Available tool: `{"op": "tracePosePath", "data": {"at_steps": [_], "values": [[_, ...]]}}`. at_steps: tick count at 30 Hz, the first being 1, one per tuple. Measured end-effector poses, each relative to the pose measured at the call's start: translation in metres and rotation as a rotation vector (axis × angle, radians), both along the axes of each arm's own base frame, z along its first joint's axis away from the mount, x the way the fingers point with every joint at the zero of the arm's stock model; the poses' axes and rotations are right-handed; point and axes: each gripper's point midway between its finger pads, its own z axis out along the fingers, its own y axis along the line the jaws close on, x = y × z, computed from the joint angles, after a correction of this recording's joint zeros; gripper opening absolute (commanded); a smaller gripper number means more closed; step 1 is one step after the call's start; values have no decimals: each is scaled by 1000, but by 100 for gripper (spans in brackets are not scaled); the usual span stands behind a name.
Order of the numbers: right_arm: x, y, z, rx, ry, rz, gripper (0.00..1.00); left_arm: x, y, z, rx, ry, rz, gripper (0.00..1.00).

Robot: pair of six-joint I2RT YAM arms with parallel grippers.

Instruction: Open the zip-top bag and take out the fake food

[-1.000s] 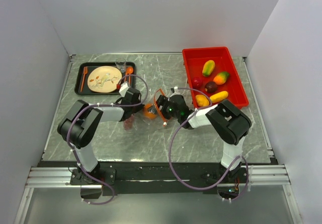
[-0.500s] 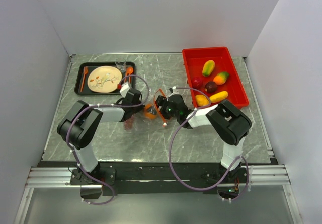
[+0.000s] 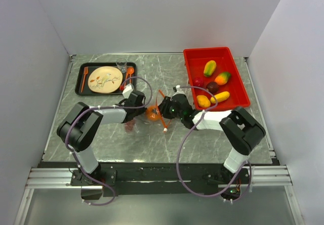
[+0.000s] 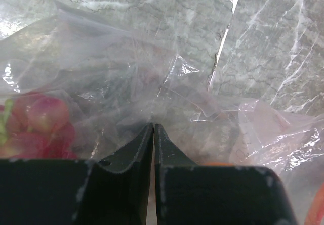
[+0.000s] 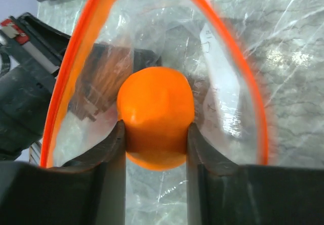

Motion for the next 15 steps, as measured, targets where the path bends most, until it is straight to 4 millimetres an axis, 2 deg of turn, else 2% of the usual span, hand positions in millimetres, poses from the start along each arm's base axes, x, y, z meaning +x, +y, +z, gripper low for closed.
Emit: {"op": "tracePosePath", "data": {"at_steps": [15], "values": [[-6, -10, 29, 2, -58, -16, 15, 2, 6, 0, -22, 16, 3, 12]]}}
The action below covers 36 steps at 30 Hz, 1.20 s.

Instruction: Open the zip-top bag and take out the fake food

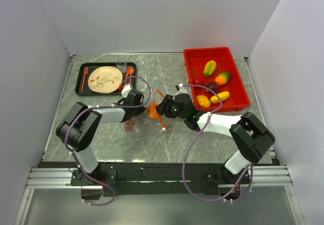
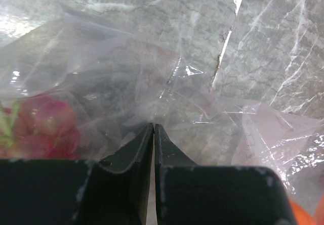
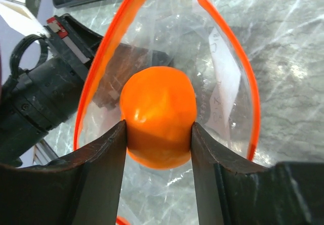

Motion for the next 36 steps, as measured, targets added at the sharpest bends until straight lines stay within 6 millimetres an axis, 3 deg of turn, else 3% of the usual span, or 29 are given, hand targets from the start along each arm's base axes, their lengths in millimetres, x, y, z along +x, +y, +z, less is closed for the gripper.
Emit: {"op": "tracePosePath", "data": {"at_steps": [7, 20, 26, 29, 36], "values": [[-3, -17, 1, -68, 2, -41, 15, 0, 7, 0, -6, 7, 10, 12], [8, -66, 36, -95, -53, -145, 15, 0, 8, 0, -8, 8, 11, 12], [31, -114, 49, -86, -57, -257, 17, -1, 8, 0, -8, 12, 8, 12], [48, -149, 52, -86, -49, -339, 17, -2, 8, 0, -7, 18, 6, 12], [122, -232, 72, -71, -49, -555, 18, -6, 7, 0, -8, 36, -5, 13]]}}
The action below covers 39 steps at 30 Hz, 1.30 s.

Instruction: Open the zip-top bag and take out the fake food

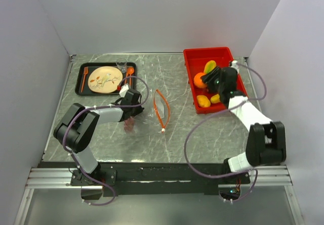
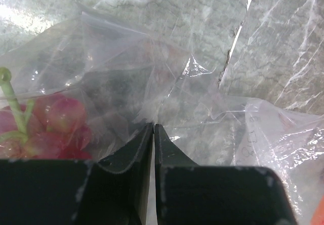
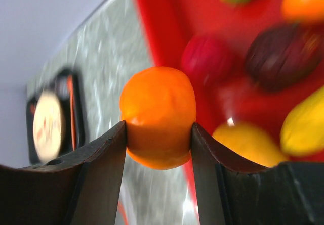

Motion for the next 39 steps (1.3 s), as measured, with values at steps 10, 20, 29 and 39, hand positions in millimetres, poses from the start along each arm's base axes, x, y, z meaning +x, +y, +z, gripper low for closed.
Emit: {"op": "tracePosePath", "data": {"at_steps": [10, 20, 29, 39], "values": [[98, -44, -21, 26, 32, -116, 32, -4, -7, 3, 7, 24, -26, 13], [129, -39, -37, 31, 60, -87, 77, -3, -12, 14, 7, 18, -41, 15], [118, -36, -39, 0, 104, -47, 75, -4, -13, 41, -19, -24, -51, 31], [-8, 52, 30, 24, -16, 174, 33, -14, 10, 103, -85, -113, -17, 55]]}}
